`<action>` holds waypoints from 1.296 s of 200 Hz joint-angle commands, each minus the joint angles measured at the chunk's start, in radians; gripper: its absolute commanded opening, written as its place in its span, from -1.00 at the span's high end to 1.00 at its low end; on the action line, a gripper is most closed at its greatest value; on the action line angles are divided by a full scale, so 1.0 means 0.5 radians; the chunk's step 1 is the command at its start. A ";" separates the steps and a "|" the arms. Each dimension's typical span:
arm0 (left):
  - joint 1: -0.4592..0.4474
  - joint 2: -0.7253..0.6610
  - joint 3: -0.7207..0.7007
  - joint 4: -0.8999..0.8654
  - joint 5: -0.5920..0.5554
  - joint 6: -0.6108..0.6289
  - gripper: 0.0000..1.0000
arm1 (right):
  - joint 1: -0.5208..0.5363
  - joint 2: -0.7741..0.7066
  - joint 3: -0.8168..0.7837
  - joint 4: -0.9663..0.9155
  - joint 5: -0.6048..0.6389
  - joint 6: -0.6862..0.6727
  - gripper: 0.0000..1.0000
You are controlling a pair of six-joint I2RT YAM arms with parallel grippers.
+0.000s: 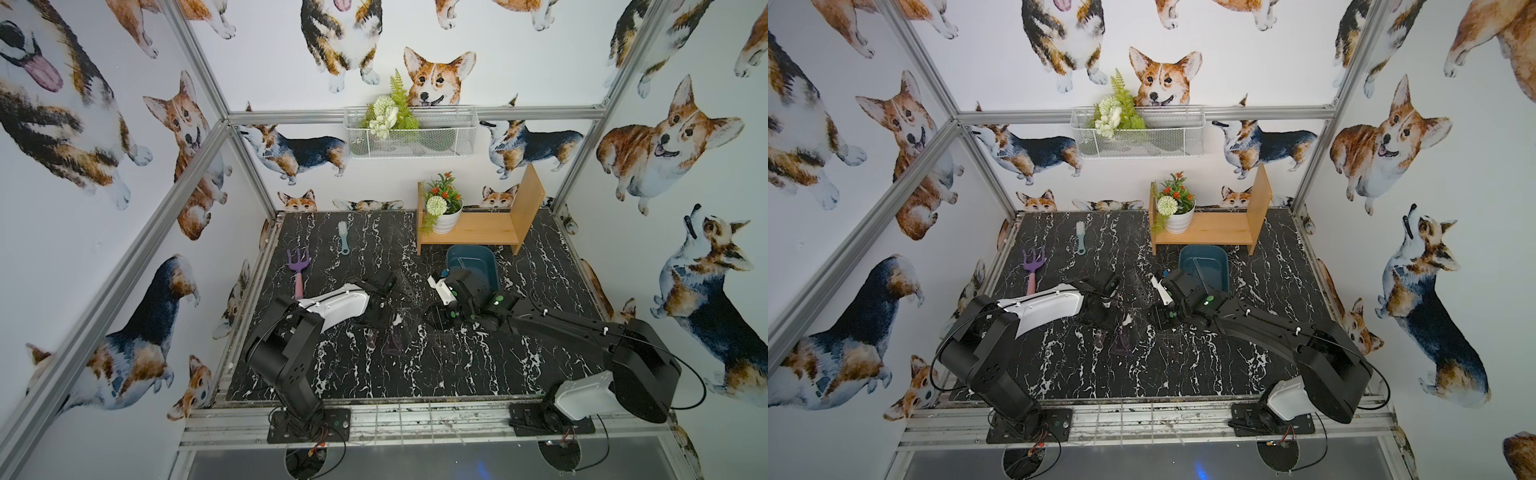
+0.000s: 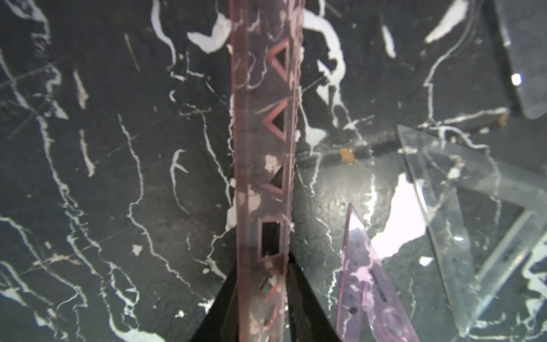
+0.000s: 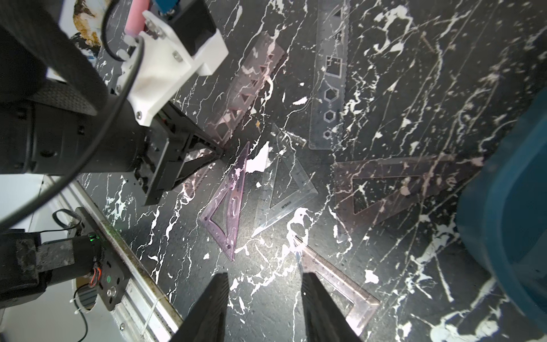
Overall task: Put the scattered rulers into the storage box
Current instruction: Pick up the ruler from the center of the board.
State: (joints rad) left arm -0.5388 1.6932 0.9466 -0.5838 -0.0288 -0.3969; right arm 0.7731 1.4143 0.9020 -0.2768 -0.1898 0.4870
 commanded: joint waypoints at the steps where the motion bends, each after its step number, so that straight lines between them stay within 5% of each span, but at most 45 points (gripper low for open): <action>1: -0.005 0.035 -0.031 0.028 0.068 -0.013 0.52 | 0.004 -0.009 -0.012 0.036 0.015 -0.004 0.07; 86: -0.008 -0.052 0.044 -0.049 0.066 -0.022 1.00 | 0.004 -0.035 -0.019 0.030 0.053 -0.001 0.08; 181: 0.073 -0.320 0.153 -0.110 0.273 -0.022 1.00 | -0.011 -0.086 0.002 0.057 0.105 -0.003 0.08; 259: 0.262 -0.595 0.054 0.131 0.856 -0.084 1.00 | -0.231 -0.134 -0.055 0.398 -0.346 0.207 0.08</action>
State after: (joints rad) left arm -0.4328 1.4216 0.9939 -0.5873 0.2531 -0.4191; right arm 0.6750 1.3567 0.8803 -0.1787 -0.2646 0.5426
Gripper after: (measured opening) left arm 0.085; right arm 0.457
